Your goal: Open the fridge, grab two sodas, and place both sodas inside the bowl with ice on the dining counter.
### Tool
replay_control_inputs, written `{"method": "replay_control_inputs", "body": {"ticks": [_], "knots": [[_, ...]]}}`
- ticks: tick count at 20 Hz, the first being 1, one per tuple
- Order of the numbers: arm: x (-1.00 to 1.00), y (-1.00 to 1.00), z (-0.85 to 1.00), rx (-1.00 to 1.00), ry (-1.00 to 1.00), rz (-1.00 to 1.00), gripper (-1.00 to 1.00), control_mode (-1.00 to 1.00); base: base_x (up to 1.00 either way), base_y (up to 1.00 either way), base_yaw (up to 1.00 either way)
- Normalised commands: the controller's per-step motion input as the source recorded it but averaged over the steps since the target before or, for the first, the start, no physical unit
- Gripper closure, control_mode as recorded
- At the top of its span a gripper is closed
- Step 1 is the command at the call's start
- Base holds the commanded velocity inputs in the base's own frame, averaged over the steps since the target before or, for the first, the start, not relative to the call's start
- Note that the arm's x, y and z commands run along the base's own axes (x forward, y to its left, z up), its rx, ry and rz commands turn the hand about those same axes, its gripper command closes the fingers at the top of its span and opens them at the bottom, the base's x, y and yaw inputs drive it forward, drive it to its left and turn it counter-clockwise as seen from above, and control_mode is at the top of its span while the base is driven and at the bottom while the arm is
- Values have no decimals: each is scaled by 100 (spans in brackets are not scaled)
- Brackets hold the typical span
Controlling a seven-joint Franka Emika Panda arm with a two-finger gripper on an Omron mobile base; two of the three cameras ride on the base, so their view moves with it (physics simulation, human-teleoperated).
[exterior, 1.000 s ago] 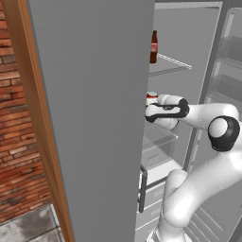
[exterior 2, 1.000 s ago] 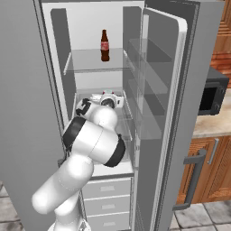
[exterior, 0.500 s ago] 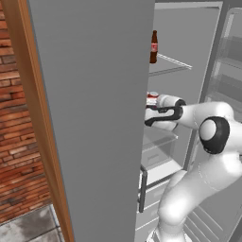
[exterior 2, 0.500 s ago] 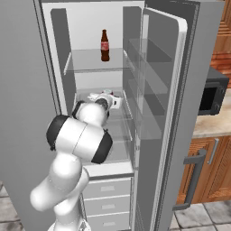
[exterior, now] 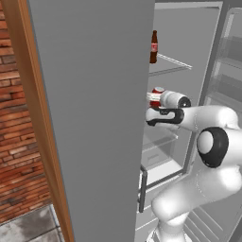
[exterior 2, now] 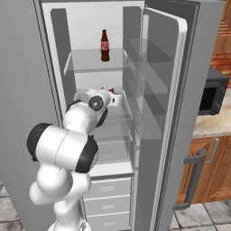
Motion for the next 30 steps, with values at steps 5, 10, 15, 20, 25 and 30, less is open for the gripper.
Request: {"method": "replay_control_inputs", "body": {"ticks": [5, 10, 15, 20, 25, 30], "knots": [[-26, 0, 54, 6, 6, -6, 100, -100, 0, 0, 0], [-49, 0, 20, 8, 5, -5, 100, -100, 0, 0, 0], [-61, 0, 6, 7, 2, -2, 100, -100, 0, 0, 0], [-65, -2, 2, 2, 0, 0, 100, -100, 0, 0, 0], [-58, -5, 19, 0, 0, 0, 100, -100, 0, 0, 0], [-55, -1, 41, 0, 1, 0, 100, -100, 0, 0, 0]]}}
